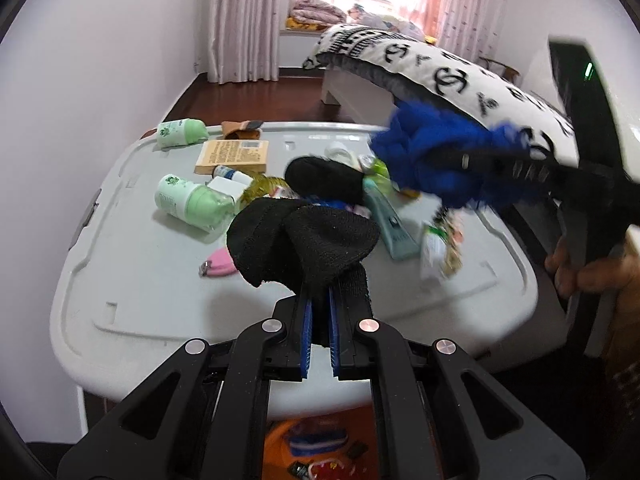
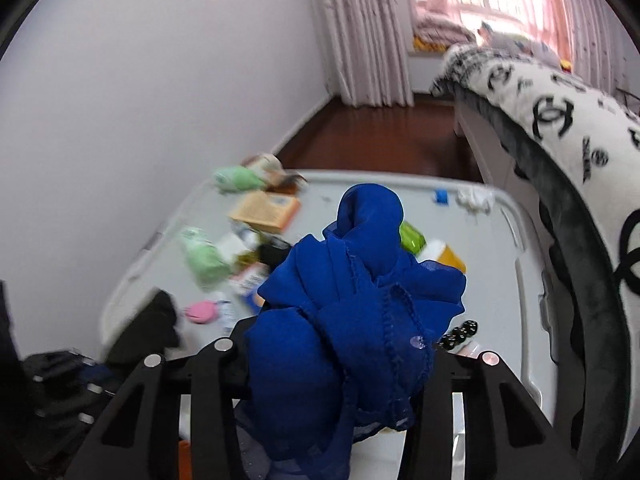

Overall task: Collect trash
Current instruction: 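Drop the black cloth and blue mesh into the orange bucket with both tools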

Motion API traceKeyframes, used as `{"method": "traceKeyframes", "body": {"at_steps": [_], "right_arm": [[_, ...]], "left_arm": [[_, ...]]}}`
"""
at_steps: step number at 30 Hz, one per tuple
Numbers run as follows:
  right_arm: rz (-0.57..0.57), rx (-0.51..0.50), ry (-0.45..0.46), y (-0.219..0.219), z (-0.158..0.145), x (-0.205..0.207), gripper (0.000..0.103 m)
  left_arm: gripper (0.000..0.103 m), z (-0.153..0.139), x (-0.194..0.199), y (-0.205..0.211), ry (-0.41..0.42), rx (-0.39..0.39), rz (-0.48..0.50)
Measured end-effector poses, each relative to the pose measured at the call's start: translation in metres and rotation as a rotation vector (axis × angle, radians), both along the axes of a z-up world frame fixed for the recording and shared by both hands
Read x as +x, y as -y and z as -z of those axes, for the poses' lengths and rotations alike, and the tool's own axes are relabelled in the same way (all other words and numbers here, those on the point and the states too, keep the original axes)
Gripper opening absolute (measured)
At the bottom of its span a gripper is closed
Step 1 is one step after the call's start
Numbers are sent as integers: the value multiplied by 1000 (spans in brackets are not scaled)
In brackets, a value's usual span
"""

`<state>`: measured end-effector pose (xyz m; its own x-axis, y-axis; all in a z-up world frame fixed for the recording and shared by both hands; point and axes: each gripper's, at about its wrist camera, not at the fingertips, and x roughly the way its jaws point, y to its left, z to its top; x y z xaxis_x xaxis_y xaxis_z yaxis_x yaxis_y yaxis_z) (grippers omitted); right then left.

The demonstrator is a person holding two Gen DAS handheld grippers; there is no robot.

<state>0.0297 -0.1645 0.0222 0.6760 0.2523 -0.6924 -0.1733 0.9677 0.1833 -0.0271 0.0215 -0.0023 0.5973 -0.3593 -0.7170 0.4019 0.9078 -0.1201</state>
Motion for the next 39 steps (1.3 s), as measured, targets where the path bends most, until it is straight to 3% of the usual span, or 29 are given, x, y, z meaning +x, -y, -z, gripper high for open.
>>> {"method": "traceKeyframes", "body": {"at_steps": [4,9,14,20,22,23,26,27,32,34,37,39], "right_arm": [[-41,44,8,-10,-12,-47,43],[-108,101,-117,-26,9,-109,43],[-180,168,-371,-51,63,-151,44],[-239,157,-614,-84,133,-170,46],[-239,156,-670,-88,148,-172,53],[-238,153,-696,-89,154,-171,53],[-205,168,-673,-82,149,-168,70],[-196,177,-650,-79,144,-167,73],[-145,134,-473,-61,101,-151,73],[-114,99,-358,-51,72,-140,73],[-65,23,-219,-37,36,-125,84],[-20,-40,-141,-23,15,-105,85]], "left_arm": [[6,5,-28,-8,-43,20,38],[6,21,-63,-22,-163,57,94],[6,39,-89,-34,-304,81,127],[7,57,-104,-32,-405,102,150],[13,62,-105,-30,-433,107,153],[22,63,-106,-31,-436,108,152],[57,56,-104,-34,-393,115,118],[61,50,-103,-36,-362,112,106],[71,25,-85,-41,-253,84,55],[72,14,-71,-45,-221,57,18],[72,-4,-42,-48,-162,8,-67],[72,-15,-22,-45,-133,-18,-101]]}}
